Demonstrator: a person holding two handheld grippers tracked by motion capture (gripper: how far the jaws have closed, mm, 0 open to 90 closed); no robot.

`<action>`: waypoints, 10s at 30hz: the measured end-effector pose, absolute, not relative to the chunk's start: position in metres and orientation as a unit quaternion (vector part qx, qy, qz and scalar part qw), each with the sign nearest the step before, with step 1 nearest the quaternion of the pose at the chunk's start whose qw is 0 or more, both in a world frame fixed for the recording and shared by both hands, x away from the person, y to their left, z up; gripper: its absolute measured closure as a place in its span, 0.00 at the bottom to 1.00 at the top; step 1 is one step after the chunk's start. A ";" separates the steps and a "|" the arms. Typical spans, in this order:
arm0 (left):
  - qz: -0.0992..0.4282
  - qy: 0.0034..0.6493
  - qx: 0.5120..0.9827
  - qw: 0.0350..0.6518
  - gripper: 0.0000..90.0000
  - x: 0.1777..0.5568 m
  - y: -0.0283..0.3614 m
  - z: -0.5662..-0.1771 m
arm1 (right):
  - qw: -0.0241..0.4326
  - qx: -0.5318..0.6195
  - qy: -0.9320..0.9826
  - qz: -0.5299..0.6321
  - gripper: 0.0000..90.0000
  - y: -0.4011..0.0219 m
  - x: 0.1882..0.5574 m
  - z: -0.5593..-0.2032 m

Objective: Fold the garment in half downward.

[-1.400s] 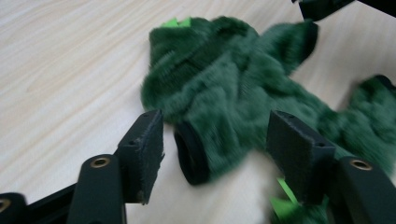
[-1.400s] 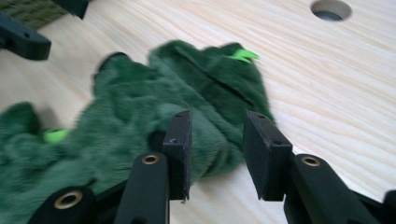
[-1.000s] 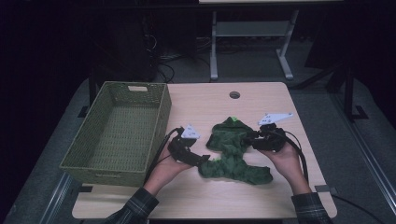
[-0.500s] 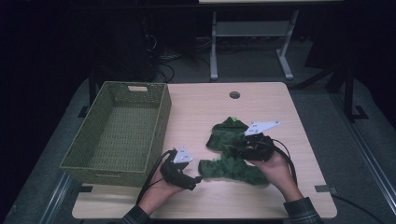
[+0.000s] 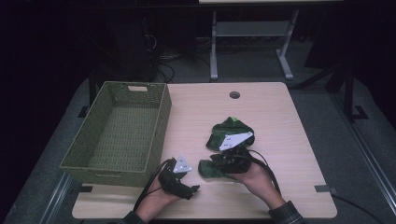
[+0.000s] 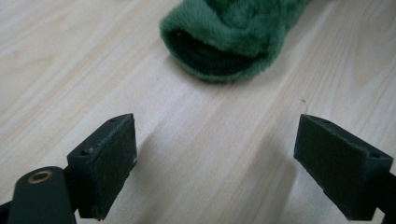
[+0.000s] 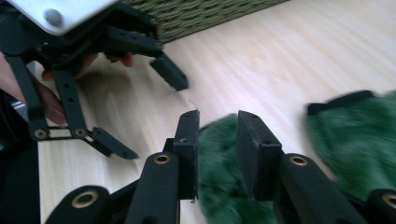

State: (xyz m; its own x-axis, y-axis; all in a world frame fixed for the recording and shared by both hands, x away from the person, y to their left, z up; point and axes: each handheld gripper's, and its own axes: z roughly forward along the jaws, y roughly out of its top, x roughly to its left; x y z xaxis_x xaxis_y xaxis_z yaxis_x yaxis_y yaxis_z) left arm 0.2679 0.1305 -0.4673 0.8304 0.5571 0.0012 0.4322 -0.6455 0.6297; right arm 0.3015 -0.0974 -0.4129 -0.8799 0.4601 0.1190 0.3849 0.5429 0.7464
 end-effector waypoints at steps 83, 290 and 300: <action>0.107 0.260 0.883 0.375 0.14 0.265 0.137 -0.477 | 0.081 0.255 0.835 0.480 0.96 -0.142 0.257 -0.387; 0.095 0.234 0.887 0.386 0.15 0.300 0.108 -0.446 | 0.073 0.326 0.840 0.427 0.63 -0.201 0.335 -0.414; 0.096 0.226 0.884 0.398 0.15 0.326 0.100 -0.426 | 0.079 0.341 0.828 0.439 0.59 -0.211 0.343 -0.411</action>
State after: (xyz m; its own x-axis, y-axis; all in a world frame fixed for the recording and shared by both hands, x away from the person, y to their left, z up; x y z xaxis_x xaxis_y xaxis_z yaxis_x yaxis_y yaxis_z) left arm 0.3258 0.0998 -0.4258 0.8793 0.4762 -0.0108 0.3235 -0.5805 0.7472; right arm 0.3426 -0.2112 -0.4115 -0.7550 0.6335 0.1693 0.4954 0.3820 0.7801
